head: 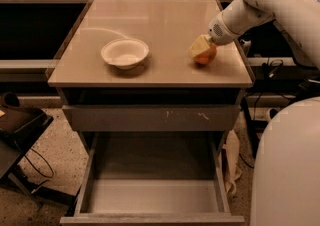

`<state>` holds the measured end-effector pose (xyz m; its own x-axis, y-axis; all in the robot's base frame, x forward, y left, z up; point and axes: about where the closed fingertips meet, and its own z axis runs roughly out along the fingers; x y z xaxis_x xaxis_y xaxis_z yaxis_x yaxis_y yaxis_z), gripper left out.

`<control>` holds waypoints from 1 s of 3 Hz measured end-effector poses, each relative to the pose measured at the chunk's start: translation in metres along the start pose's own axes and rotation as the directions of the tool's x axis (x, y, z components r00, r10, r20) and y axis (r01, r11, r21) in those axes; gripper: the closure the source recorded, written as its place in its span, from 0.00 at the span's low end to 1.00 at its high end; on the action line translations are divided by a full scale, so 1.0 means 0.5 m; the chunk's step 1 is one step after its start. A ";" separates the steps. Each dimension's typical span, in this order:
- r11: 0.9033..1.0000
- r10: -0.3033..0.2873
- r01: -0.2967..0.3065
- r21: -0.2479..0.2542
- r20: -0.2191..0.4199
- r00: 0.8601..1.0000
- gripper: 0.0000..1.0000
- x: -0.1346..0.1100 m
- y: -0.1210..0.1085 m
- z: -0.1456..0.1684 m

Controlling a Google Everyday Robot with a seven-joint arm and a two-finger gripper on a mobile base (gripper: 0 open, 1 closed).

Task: Pick orange from middle drawer and place on counter

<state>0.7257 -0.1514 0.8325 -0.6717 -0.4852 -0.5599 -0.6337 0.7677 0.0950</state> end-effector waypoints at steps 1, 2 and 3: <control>1.000 0.000 0.000 0.000 0.000 1.000 0.58 0.000 0.000 0.000; 1.000 0.000 0.000 0.000 0.000 1.000 0.36 0.000 0.000 0.000; 1.000 0.000 0.000 0.000 0.000 1.000 0.12 0.000 0.000 0.000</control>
Offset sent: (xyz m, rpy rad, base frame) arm 0.0000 0.0000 0.0001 0.0000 0.0000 0.0000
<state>0.7257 -0.1513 0.8326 -0.6717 -0.4853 -0.5598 -0.6338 0.7676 0.0951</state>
